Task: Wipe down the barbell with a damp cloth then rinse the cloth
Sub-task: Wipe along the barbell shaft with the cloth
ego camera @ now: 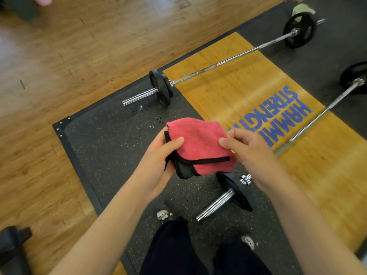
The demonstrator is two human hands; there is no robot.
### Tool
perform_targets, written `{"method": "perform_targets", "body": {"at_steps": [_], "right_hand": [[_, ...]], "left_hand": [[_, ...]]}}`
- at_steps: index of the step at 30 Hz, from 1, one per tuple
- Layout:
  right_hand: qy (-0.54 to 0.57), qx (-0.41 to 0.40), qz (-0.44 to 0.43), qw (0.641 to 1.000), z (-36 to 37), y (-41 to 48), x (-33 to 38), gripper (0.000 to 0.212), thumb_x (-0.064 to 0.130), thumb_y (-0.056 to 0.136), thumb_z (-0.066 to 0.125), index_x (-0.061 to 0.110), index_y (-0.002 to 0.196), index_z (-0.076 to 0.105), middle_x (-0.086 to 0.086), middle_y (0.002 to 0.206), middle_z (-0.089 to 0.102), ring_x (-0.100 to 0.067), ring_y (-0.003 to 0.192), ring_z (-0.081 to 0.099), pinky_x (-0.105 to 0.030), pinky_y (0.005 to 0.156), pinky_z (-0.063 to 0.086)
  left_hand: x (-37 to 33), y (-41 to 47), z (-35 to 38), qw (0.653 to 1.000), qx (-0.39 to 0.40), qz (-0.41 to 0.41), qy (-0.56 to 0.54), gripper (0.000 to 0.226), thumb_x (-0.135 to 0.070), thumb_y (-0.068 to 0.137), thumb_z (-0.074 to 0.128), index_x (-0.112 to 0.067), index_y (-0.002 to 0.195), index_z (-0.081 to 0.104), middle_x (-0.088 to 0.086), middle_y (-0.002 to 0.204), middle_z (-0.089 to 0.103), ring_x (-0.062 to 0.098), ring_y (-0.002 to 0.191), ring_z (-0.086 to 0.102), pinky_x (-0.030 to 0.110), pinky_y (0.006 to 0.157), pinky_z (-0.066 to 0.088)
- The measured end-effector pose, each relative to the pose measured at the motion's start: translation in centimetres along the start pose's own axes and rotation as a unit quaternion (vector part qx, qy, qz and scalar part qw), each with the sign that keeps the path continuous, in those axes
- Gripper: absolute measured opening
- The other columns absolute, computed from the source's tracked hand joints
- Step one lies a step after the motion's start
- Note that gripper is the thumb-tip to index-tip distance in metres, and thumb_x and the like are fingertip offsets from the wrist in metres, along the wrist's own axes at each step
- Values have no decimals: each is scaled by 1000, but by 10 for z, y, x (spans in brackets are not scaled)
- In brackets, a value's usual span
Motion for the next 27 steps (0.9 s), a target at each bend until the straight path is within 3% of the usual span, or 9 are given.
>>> {"method": "perform_targets", "body": {"at_steps": [5, 11, 15, 21, 27], "right_hand": [[-7, -14, 19, 1000, -92, -35, -42, 32, 18, 89, 62, 23, 60, 52, 10, 61, 50, -8, 61, 44, -27, 61, 32], [-16, -28, 30, 999, -225, -86, -70, 32, 26, 81, 65, 24, 57, 45, -2, 66, 38, -13, 62, 34, -29, 58, 24], [-24, -49, 50, 997, -292, -103, -86, 35, 24, 86, 65, 26, 55, 47, 2, 64, 43, -14, 61, 37, -30, 59, 26], [-29, -85, 88, 992, -348, -94, -115, 34, 21, 90, 60, 21, 60, 43, 8, 61, 43, -7, 54, 39, -25, 57, 28], [-48, -50, 112, 991, -375, -43, -138, 31, 19, 91, 59, 19, 64, 43, 4, 63, 42, -12, 60, 39, -30, 59, 27]], "left_hand": [[68, -1, 87, 1000, -10, -22, -5, 43, -18, 79, 58, -16, 122, 59, 1, 111, 69, 14, 99, 64, 32, 87, 54], [143, 7, 214, 999, 9, -41, -13, 36, -16, 76, 58, -17, 112, 63, -1, 98, 71, 10, 87, 65, 26, 72, 55], [175, 14, 275, 998, 28, -55, -27, 37, -15, 78, 57, -15, 115, 62, 2, 101, 71, 12, 90, 65, 27, 76, 55], [211, 41, 323, 996, 29, -84, -20, 32, -12, 82, 55, -16, 113, 63, 1, 101, 72, 12, 90, 67, 28, 70, 57], [234, 88, 332, 993, -39, -111, -15, 26, -5, 92, 49, -18, 108, 65, 0, 95, 72, 9, 82, 68, 25, 65, 55]]}}
Point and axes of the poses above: each hand's wrist, its own y-axis towards the middle knuckle, its own z-axis out of the palm, x = y × z, the point moved 1 cm from there along y, towards the middle knuckle
